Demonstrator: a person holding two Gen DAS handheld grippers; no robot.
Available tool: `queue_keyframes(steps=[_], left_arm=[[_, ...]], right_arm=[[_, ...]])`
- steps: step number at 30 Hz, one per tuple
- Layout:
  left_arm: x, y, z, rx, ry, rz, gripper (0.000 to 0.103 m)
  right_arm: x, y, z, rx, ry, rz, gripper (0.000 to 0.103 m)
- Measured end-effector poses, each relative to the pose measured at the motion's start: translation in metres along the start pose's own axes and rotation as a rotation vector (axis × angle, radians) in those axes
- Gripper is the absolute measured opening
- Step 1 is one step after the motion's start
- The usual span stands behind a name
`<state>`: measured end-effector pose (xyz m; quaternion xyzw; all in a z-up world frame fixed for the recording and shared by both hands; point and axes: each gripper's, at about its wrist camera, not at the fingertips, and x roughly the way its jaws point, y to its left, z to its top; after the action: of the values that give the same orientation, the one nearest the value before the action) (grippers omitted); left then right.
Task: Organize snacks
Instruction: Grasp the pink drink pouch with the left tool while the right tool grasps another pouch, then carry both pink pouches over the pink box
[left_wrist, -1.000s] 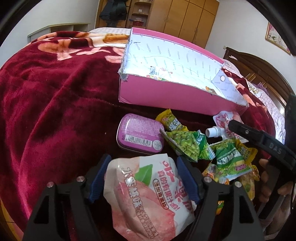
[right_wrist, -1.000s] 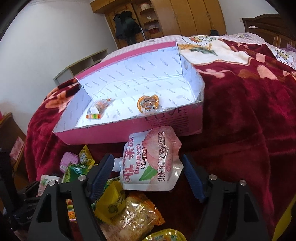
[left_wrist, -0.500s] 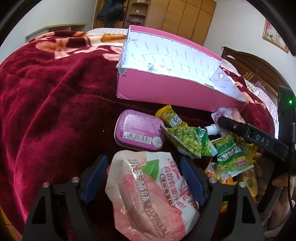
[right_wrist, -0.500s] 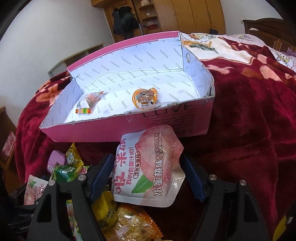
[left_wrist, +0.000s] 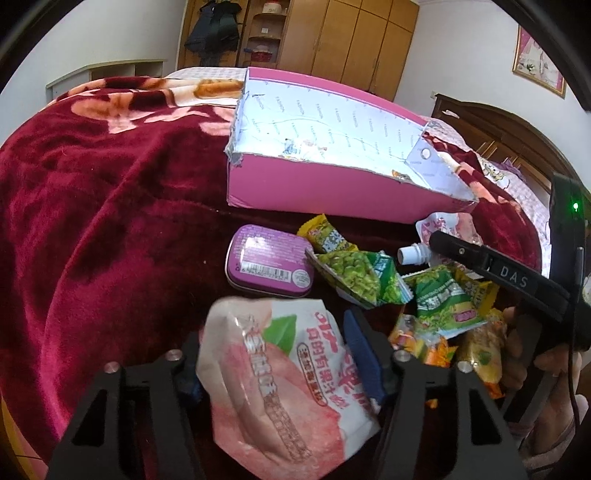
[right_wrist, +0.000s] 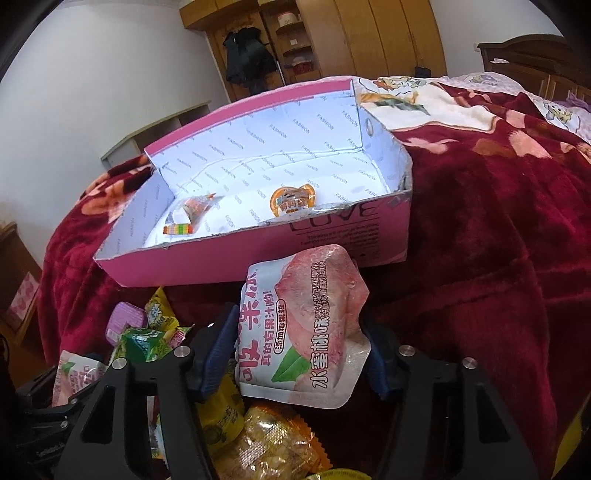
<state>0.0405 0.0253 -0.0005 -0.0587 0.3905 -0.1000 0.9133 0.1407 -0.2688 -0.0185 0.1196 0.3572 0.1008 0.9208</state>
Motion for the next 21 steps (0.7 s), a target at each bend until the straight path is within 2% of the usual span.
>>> queue_keyframes(steps=[6, 21], left_arm=[[-0.004, -0.001, 0.001, 0.0, -0.006, -0.011, 0.057], [-0.027, -0.003, 0.009, -0.001, -0.069, -0.008, 0.051]], right_arm=[[-0.012, -0.006, -0.002, 0.025, -0.034, 0.008, 0.062], [-0.041, -0.011, -0.007, 0.062, -0.125, 0.043, 0.062]])
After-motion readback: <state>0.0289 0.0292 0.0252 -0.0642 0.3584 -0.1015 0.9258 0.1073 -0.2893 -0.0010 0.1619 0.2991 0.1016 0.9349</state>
